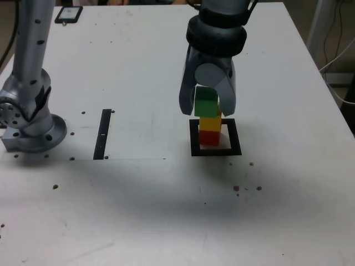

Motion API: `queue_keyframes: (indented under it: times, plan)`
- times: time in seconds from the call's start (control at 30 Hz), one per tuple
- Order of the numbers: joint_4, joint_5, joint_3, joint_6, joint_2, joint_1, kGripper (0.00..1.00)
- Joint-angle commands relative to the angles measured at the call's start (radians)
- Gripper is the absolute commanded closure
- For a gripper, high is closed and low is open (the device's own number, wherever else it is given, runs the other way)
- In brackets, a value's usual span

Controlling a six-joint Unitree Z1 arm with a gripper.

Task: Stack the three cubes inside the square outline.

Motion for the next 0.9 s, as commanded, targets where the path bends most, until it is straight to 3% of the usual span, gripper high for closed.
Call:
queue_keyframes:
  times: [0.0, 0.3, 0.47, 0.87]
  plan:
    - [-0.003, 0.003, -0.006, 0.001, -0.013, -0.004, 0.01]
    - [-0.041, 0.017, 0.076, 0.003, -0.098, -0.004, 0.01]
    - [-0.108, 0.02, 0.22, 0.002, -0.259, -0.004, 0.01]
    - [-0.152, 0.029, 0.574, 0.001, -0.591, -0.002, 0.0]
